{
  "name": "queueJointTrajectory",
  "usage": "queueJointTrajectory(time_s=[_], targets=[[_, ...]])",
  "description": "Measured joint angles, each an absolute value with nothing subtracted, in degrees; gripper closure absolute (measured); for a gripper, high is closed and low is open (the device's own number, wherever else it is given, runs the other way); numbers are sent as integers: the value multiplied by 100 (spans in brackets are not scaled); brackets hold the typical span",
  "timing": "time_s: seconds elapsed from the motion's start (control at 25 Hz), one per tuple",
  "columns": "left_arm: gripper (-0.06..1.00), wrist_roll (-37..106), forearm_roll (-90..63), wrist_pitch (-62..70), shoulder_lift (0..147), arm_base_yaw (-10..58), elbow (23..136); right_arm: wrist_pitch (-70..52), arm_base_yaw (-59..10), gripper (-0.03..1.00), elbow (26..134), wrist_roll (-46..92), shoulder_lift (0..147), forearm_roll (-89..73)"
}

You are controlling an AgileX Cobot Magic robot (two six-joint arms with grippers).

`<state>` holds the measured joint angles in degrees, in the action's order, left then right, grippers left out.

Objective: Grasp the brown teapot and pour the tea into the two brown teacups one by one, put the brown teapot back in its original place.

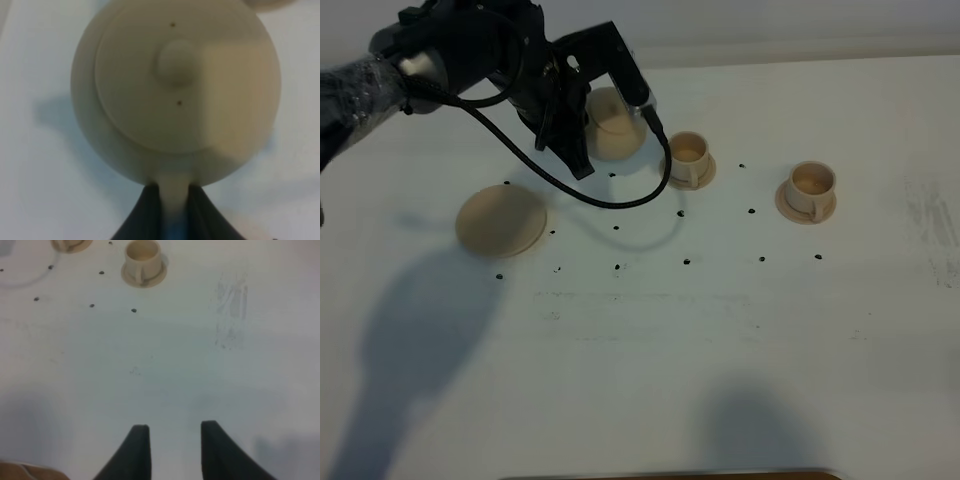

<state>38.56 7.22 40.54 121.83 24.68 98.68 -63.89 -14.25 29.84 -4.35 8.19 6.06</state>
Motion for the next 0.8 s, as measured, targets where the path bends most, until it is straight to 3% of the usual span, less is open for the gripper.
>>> queueJointTrajectory(time_s=[0.8], targets=[[78,4947,768,3827,12428,2463,10212,-6389,-1425,73,2984,-435,819,606]])
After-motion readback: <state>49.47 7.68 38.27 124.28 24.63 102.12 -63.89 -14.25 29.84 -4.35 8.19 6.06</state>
